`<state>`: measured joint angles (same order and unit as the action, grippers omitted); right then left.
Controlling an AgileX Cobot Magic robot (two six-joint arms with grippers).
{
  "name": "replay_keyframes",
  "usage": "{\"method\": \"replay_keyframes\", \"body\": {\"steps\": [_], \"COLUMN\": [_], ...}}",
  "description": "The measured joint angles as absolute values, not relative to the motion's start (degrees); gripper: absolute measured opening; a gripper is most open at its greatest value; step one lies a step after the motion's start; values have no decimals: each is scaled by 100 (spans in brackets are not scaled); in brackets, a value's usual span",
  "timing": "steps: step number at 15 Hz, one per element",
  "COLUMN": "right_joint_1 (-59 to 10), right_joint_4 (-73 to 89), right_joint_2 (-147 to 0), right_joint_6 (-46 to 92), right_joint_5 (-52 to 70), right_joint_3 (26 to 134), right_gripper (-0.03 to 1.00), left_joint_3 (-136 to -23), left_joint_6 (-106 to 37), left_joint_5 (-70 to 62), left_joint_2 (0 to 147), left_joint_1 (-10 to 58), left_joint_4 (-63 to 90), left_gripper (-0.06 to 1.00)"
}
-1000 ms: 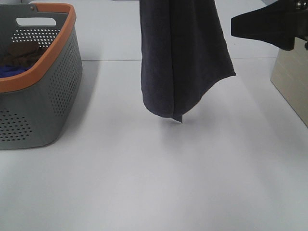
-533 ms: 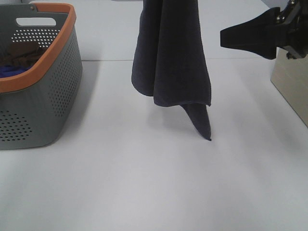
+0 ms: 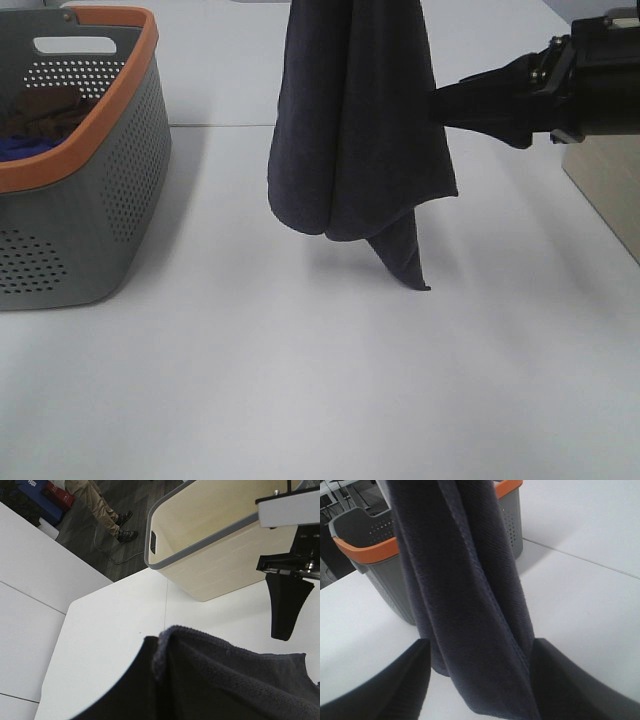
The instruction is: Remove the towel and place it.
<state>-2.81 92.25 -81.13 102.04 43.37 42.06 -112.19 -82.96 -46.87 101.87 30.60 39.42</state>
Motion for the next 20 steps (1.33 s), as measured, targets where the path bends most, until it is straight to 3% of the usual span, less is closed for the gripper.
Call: {"method": "replay_keyframes", "body": {"steps": [5, 11, 13, 14, 15, 16, 20], "right_joint_1": [-281, -281, -281, -281, -281, -281, -281], "right_joint_4": [9872, 9912, 9912, 9912, 9878, 9717, 7282], "right_joint_2": [-9116, -9838, -9895, -9895, -9849, -9780, -9305], "right_joint_6": [11402, 11482, 11476, 11476, 11259, 10892, 8050], "right_joint_5": [4211, 4366, 4366, 4366, 4349, 4246, 4011], "right_joint_3": [4206, 4211, 4211, 4211, 4211, 4211, 4801], "right_gripper": [52, 51, 42, 31, 6, 0, 0], "left_joint_3": [-11219, -11219, -11219, -11219, -11219, -11219, -11219], "left_joint_6": [-8296, -8296, -8296, -8296, -8274, -8182, -7500], "left_joint_5": [-4687, -4687, -4687, -4687, -4687, -4687, -4738], "left_joint_2": [10187, 10187, 10187, 10187, 10187, 10199, 10422], "left_joint_1": [3060, 3060, 3060, 3060, 3060, 3060, 3060], "left_joint_4": [3942, 3942, 3942, 3936, 3856, 3776, 3220], "left_gripper": [0, 0, 0, 0, 0, 0, 0]}}
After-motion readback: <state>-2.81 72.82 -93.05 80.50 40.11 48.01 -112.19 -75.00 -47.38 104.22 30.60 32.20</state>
